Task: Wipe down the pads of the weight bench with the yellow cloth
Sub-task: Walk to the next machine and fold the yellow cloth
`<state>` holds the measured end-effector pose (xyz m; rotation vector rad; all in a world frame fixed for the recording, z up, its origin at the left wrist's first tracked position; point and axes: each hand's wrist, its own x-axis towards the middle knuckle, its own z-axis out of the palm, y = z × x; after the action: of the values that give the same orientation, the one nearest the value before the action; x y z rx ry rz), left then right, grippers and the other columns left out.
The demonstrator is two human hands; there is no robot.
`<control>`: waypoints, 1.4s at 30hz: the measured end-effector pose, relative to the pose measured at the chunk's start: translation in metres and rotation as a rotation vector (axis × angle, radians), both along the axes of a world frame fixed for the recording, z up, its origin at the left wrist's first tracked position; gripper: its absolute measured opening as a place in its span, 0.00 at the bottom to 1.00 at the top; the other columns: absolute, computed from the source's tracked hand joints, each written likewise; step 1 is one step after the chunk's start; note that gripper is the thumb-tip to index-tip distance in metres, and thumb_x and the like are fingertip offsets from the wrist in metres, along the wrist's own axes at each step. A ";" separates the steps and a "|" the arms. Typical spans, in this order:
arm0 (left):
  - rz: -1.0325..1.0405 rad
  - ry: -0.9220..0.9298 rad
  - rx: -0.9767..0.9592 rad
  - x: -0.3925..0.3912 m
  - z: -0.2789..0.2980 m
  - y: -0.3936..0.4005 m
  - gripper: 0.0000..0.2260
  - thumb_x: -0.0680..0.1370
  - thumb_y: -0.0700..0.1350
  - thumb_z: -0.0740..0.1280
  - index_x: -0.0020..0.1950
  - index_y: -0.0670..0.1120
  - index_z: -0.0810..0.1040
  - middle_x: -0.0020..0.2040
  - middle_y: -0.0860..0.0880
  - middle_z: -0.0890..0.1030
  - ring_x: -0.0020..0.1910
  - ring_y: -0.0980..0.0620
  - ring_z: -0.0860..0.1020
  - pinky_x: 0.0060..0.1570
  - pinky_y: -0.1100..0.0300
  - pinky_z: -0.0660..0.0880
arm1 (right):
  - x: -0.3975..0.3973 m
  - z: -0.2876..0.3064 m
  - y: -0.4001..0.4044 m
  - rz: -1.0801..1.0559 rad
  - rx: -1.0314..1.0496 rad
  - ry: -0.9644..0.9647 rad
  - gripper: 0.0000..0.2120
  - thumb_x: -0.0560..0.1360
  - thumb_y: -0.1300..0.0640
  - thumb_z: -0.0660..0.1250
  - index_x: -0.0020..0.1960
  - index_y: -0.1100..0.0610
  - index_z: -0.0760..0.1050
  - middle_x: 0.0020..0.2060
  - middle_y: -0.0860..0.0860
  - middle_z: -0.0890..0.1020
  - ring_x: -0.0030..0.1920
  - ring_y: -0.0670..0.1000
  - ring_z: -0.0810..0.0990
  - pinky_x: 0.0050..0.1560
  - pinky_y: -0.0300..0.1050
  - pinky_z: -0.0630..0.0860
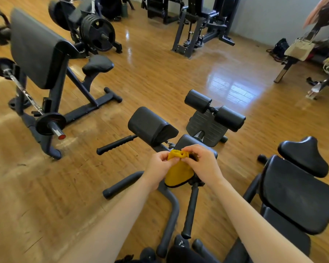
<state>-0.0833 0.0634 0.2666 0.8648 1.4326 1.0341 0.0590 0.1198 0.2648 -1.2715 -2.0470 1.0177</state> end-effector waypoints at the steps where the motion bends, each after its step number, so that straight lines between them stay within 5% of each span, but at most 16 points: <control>1: -0.013 -0.090 -0.037 0.000 0.000 0.000 0.09 0.76 0.49 0.64 0.53 0.48 0.77 0.51 0.43 0.81 0.52 0.45 0.79 0.52 0.47 0.78 | -0.001 0.001 0.000 -0.010 0.042 -0.007 0.09 0.74 0.58 0.67 0.54 0.51 0.78 0.49 0.45 0.79 0.51 0.43 0.75 0.49 0.28 0.69; 6: -0.211 -0.649 -0.281 -0.012 0.001 0.002 0.25 0.76 0.60 0.58 0.63 0.42 0.74 0.54 0.41 0.79 0.57 0.41 0.76 0.56 0.46 0.74 | 0.005 0.008 -0.002 0.114 0.039 -0.119 0.11 0.77 0.56 0.62 0.58 0.49 0.76 0.51 0.42 0.79 0.51 0.40 0.73 0.47 0.25 0.66; 12: -0.190 -0.438 -0.317 -0.001 -0.002 0.004 0.15 0.79 0.47 0.58 0.60 0.40 0.74 0.50 0.41 0.79 0.49 0.46 0.79 0.51 0.51 0.76 | 0.014 0.014 -0.008 0.121 0.044 0.052 0.08 0.72 0.60 0.68 0.50 0.49 0.78 0.50 0.40 0.78 0.53 0.40 0.76 0.53 0.31 0.72; 19: -0.108 -0.333 -0.130 0.006 -0.006 0.006 0.17 0.81 0.44 0.53 0.62 0.33 0.69 0.50 0.38 0.77 0.48 0.48 0.78 0.46 0.56 0.79 | 0.034 0.016 -0.005 0.067 -0.024 0.122 0.07 0.71 0.60 0.70 0.45 0.50 0.76 0.41 0.39 0.78 0.45 0.37 0.77 0.46 0.31 0.73; 24: -0.228 -0.250 -0.091 0.005 0.002 0.004 0.14 0.82 0.48 0.50 0.47 0.43 0.72 0.41 0.45 0.79 0.43 0.51 0.79 0.46 0.55 0.76 | 0.032 0.017 -0.003 0.031 -0.085 0.164 0.07 0.71 0.58 0.70 0.43 0.47 0.75 0.41 0.42 0.77 0.45 0.41 0.76 0.45 0.33 0.72; 28: -0.214 -0.189 -0.072 0.009 0.003 0.002 0.14 0.82 0.50 0.50 0.50 0.43 0.70 0.43 0.43 0.78 0.45 0.48 0.80 0.46 0.55 0.77 | 0.027 0.010 -0.004 -0.074 -0.226 0.279 0.06 0.72 0.60 0.69 0.42 0.51 0.73 0.47 0.43 0.75 0.49 0.42 0.74 0.47 0.30 0.72; 32: -0.213 -0.196 -0.097 0.009 0.001 -0.002 0.18 0.81 0.53 0.51 0.57 0.42 0.71 0.49 0.42 0.79 0.50 0.47 0.80 0.48 0.54 0.78 | 0.025 0.002 -0.008 -0.072 -0.604 0.472 0.04 0.74 0.59 0.66 0.45 0.53 0.72 0.46 0.50 0.78 0.49 0.52 0.77 0.47 0.46 0.76; 37: -0.206 -0.164 -0.053 0.007 -0.004 -0.010 0.17 0.75 0.54 0.61 0.60 0.47 0.72 0.53 0.46 0.79 0.52 0.47 0.80 0.49 0.55 0.78 | 0.027 -0.001 -0.006 -0.181 -0.532 0.407 0.14 0.73 0.57 0.67 0.56 0.46 0.70 0.48 0.49 0.78 0.50 0.51 0.77 0.48 0.47 0.78; 42: 0.053 -0.037 -0.059 0.012 -0.009 -0.007 0.11 0.78 0.50 0.61 0.58 0.49 0.72 0.57 0.44 0.76 0.55 0.44 0.76 0.55 0.46 0.75 | 0.037 -0.010 -0.008 -0.132 -0.520 0.334 0.08 0.77 0.57 0.61 0.52 0.46 0.74 0.49 0.46 0.77 0.53 0.50 0.76 0.54 0.49 0.78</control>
<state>-0.0715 0.0565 0.2573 0.7654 1.4539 1.0372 0.0964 0.1123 0.2549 -1.3435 -1.4751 1.6407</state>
